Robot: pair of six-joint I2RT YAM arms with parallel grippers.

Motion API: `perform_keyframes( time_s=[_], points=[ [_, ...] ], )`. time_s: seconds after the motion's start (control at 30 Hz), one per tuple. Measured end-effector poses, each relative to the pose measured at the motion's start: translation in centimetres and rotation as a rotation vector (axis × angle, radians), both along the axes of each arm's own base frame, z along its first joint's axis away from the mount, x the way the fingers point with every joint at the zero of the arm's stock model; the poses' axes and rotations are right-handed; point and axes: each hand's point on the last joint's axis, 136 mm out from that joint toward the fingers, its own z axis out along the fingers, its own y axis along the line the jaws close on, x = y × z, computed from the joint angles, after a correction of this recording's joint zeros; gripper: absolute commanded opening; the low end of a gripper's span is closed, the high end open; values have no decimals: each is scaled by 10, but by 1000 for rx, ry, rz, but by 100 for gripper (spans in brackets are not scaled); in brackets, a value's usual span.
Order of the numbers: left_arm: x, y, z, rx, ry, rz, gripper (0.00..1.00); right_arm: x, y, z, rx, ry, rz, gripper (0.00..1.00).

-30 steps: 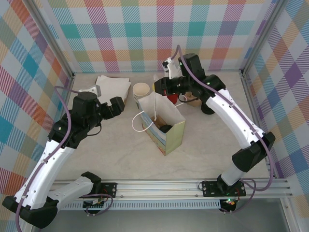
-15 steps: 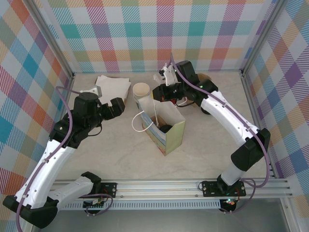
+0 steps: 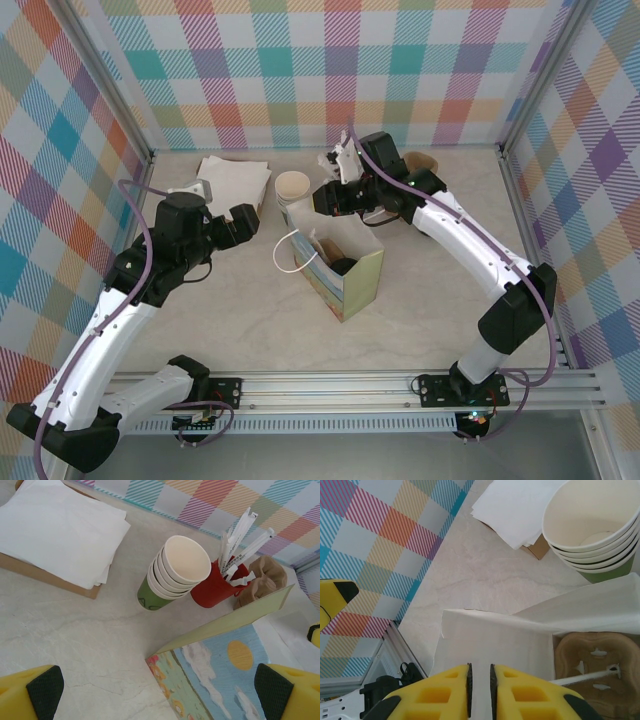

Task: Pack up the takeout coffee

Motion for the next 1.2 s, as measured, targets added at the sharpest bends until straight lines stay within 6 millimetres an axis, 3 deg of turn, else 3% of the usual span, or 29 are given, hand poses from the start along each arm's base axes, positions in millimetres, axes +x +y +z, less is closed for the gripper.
perform_keyframes(
  time_s=[0.5,0.93,1.2],
  points=[
    [0,0,-7,6,16,1,100,0,-5,3,-14,-15,-18,45],
    [0,0,-9,4,21,3,100,-20,-30,50,18,-121,-54,65],
    [4,-2,-13,7,31,1,100,-31,-44,63,5,-159,-69,76]
  ],
)
